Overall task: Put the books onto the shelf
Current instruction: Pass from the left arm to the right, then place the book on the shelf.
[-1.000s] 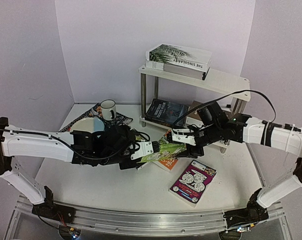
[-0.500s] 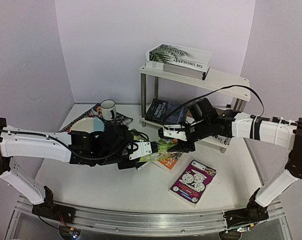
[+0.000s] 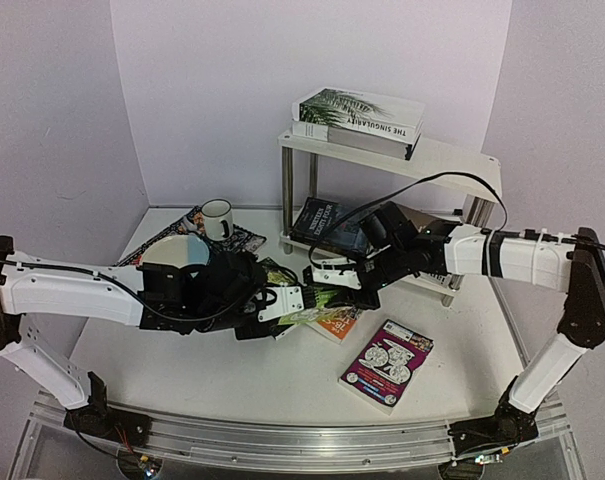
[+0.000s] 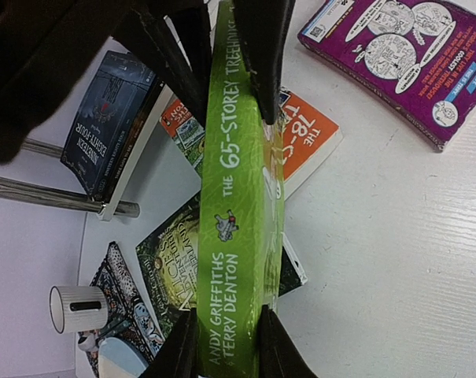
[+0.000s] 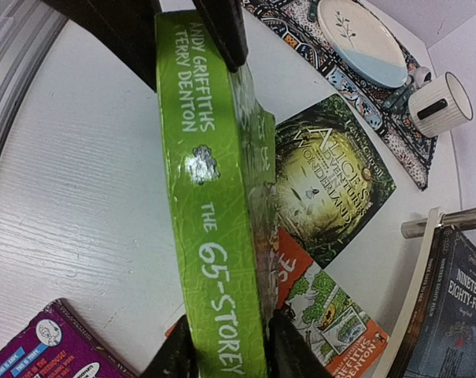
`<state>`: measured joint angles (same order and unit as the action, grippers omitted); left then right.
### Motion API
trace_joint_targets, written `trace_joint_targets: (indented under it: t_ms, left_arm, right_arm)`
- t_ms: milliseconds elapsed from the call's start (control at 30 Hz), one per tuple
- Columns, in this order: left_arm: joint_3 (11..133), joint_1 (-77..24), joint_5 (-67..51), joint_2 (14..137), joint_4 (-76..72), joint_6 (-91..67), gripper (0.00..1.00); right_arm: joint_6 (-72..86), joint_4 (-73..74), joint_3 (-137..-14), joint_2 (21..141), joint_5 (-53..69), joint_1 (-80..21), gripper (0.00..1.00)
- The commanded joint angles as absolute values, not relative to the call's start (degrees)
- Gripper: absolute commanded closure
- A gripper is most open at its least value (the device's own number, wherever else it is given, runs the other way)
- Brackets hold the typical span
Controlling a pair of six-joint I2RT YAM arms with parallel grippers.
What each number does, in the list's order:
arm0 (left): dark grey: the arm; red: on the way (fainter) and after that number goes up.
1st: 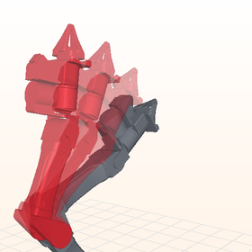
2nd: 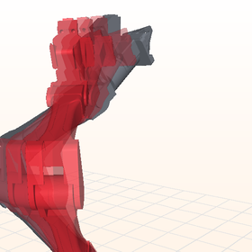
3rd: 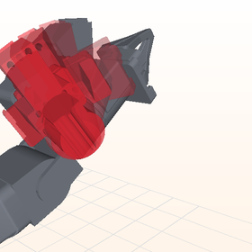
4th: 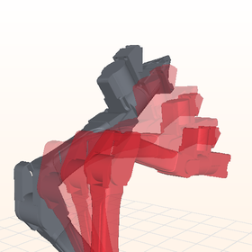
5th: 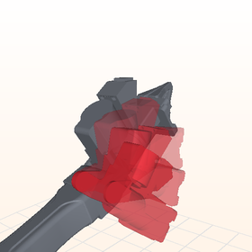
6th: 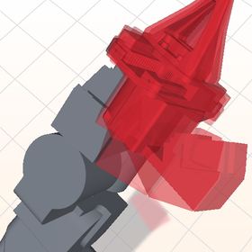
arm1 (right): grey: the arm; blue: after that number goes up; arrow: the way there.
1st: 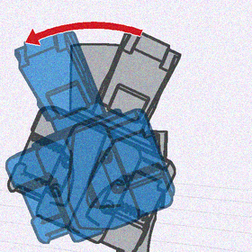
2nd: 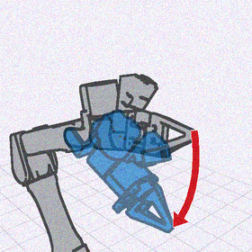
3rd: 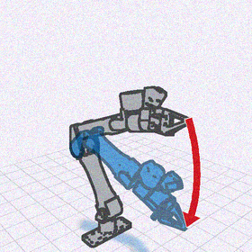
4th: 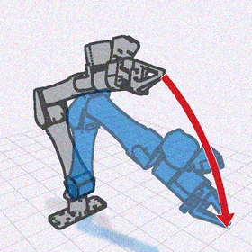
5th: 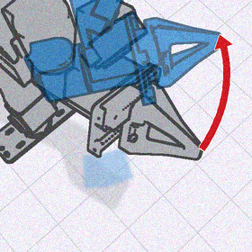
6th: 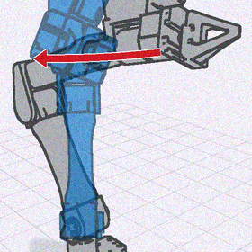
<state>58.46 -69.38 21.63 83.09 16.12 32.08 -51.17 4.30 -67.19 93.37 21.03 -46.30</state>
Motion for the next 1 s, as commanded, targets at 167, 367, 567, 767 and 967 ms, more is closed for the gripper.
trace_joint_targets:
  t_ms: [167,367,567,767,967]
  left_arm:
    - [64.1,-69.5,29.4,77.1,7.9,26.0,0.61]
    - [66.0,-69.5,27.7,68.2,7.9,16.8,0.18]
    - [68.7,-69.5,30.7,61.5,7.9,6.2,0.11]
    - [69.4,-69.5,30.0,58.5,7.6,2.4,0.11]
    - [68.6,-69.5,31.8,58.0,7.6,1.4,0.11]
  right_arm:
    - [-45.1,7.8,-70.2,89.7,17.7,-47.0,1.0]
    - [-39.7,7.7,-66.9,80.5,16.6,-47.0,1.0]
    - [-27.7,7.1,-70.3,73.6,5.6,-47.0,1.0]
    - [-22.6,4.8,-74.4,67.3,-4.0,-46.9,1.0]
    - [-25.0,4.6,-80.2,62.6,-16.9,-47.0,1.0]
